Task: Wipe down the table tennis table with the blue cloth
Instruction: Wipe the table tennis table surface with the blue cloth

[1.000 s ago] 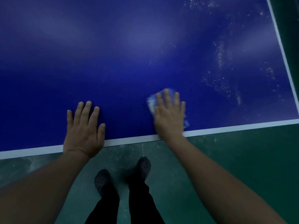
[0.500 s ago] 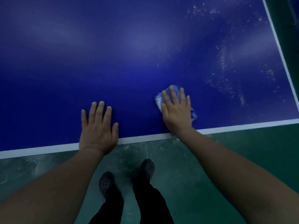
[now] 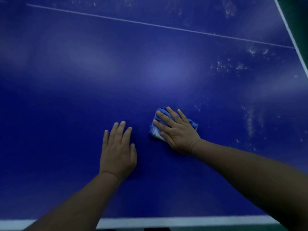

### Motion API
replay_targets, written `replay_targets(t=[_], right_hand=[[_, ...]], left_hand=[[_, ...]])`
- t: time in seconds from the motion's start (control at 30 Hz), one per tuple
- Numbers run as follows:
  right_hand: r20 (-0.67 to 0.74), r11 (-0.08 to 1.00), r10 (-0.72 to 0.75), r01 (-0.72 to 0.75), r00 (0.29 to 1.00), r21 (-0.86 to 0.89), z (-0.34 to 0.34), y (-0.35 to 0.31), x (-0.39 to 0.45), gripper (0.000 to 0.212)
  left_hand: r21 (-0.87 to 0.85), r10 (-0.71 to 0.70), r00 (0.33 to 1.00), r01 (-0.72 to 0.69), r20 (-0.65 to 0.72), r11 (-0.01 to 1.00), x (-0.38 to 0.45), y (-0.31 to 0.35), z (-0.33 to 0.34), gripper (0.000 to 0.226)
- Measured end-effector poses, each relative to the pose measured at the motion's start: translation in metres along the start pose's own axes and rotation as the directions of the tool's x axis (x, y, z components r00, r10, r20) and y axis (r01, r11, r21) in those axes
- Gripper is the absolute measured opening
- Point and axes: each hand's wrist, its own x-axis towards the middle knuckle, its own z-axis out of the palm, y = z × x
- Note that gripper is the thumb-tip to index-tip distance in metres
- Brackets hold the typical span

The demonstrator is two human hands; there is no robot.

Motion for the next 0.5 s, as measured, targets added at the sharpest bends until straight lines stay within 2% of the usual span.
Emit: replay_targets(t=[0.27, 0.5], right_hand=[[-0.007, 0.999, 0.025, -0.025, 1.000, 0.033, -0.023, 0.116, 0.095, 0.055], [0.013, 0.989, 0.144, -0.145, 0.989, 0.043, -0.045, 0.206, 0.162, 0.061]], left_hand=[[0.029, -0.051, 0.998, 0.052, -0.040, 0.998, 0.169, 0.048, 0.012, 0.066], [0.150, -0.087, 0.993, 0.075, 0.075, 0.986, 0.221, 0.055, 0.027, 0.076]])
